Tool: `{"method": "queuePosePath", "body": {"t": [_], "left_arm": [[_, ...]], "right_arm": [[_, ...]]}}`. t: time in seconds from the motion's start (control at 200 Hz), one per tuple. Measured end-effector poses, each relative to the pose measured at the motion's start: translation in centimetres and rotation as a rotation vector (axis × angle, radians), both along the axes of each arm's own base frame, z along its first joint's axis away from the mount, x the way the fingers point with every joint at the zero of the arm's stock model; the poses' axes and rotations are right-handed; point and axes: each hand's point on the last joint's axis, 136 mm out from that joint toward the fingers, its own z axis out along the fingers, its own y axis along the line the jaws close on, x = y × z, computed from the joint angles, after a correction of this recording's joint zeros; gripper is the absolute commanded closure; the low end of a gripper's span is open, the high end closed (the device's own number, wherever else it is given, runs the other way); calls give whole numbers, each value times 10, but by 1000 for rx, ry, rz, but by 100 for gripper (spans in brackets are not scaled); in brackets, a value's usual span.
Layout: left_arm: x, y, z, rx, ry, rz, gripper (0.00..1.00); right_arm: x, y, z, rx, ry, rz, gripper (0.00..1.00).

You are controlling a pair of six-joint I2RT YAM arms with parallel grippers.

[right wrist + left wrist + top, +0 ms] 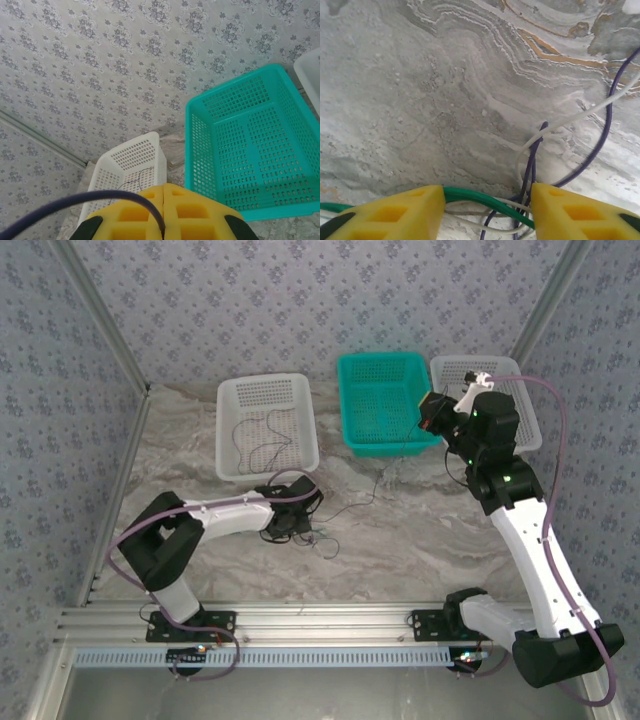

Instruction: Untangle the cables

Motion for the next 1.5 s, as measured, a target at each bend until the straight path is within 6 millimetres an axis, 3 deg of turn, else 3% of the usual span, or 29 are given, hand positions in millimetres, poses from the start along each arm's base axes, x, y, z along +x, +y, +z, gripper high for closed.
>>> {"method": "queuePosePath", "body": {"t": [0.235,0.365,0.435,0.5,0.615,0.685,1.119,1.224,1.309,1.374,1.499], "left_arm": [[4,11,0,81,-31,-16,100],[8,21,2,129,-59,-17,100],[10,29,2,146,-67,-5,100],[11,44,2,158,-69,28,100],[12,82,1,191,-71,104,100],[11,101,2,203,-75,144,100],[-18,175,1,232,-63,287,100],[-20,177,1,217,-64,290,100],[-19,172,2,185,-68,273,100],[-16,163,4,135,-81,249,100],[-8,142,23,3,-156,180,84]], "right_arm": [[0,-2,-5,-6,16,-8,100],[-2,-14,-5,-4,23,-55,100],[-5,-38,-5,30,40,-142,100],[-10,-72,-4,78,52,-258,100],[-23,-136,-6,169,63,-472,100],[-31,-159,-11,210,77,-555,100],[-58,-244,-30,320,119,-848,100],[-48,-241,-32,364,124,-811,100],[-28,-219,-24,383,111,-689,100],[-10,-185,-11,365,107,-554,100],[9,-104,34,300,39,-260,100]]}}
